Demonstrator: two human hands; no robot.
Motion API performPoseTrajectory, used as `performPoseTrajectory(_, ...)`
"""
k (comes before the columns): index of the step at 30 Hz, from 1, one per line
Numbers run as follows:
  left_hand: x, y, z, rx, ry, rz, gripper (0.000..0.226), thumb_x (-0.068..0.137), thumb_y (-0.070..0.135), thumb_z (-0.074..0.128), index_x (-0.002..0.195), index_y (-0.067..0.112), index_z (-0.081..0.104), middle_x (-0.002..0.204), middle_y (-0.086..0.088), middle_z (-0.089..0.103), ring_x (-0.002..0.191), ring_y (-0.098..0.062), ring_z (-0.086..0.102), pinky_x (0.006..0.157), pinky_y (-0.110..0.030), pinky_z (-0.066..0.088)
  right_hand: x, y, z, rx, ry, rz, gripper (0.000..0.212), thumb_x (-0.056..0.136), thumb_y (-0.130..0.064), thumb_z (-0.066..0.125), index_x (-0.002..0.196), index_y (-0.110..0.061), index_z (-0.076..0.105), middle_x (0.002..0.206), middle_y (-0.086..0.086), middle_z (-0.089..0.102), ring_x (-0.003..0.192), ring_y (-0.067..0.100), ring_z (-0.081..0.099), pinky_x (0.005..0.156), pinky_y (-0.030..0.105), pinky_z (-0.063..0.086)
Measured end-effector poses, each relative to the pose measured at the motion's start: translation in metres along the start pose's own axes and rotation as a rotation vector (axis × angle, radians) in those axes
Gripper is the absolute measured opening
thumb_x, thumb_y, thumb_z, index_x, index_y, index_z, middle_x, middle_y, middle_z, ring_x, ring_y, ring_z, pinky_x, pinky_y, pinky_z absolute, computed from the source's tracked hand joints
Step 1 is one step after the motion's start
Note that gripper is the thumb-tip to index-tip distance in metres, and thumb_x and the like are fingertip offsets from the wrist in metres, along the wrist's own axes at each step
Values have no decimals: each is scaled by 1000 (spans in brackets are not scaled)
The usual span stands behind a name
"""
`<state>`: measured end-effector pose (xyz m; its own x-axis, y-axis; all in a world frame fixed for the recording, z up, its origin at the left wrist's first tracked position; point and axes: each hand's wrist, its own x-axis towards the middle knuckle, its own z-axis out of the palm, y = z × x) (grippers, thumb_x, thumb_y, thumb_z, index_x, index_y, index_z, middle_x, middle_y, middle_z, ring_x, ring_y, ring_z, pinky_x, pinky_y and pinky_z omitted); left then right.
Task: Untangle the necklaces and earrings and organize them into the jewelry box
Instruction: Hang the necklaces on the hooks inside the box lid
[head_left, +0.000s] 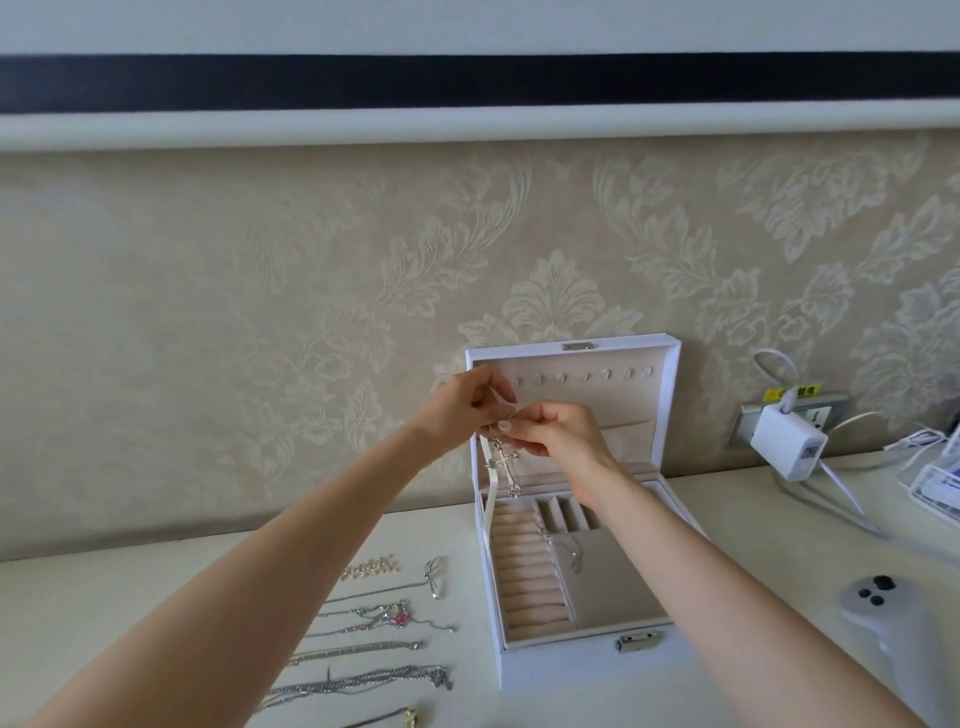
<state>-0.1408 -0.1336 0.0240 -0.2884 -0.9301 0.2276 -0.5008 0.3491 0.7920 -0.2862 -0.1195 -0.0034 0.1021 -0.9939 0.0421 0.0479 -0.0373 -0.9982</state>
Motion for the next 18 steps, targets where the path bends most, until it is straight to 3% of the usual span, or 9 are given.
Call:
performPoseTrajectory(4,-2,2,-3,-98,-38,-19,6,89,-2,55,91,4,57,62,-3,52,47,0,48,47,-11,39,2,2,-6,-1,-81,-29,10,77,-5,71,86,-1,68,70,3,69,66,6,65,62,14,48)
performPoseTrajectory(10,-10,1,-8,-367,-87,-128,14,86,4,61,92,17,59,75,4,59,63,-3,53,61,-18,43,11,2,-17,159,-188,-3,4,86,-5,60,88,-5,65,75,5,64,70,12,61,69,23,48)
performPoseTrajectory(18,-18,3,0,-322,25,-278,18,78,16,73,89,19,59,73,9,63,59,-3,51,56,-18,37,13,6,-11,-9,-65,-109,22,81,3,63,67,-10,54,70,7,55,67,14,51,68,29,45)
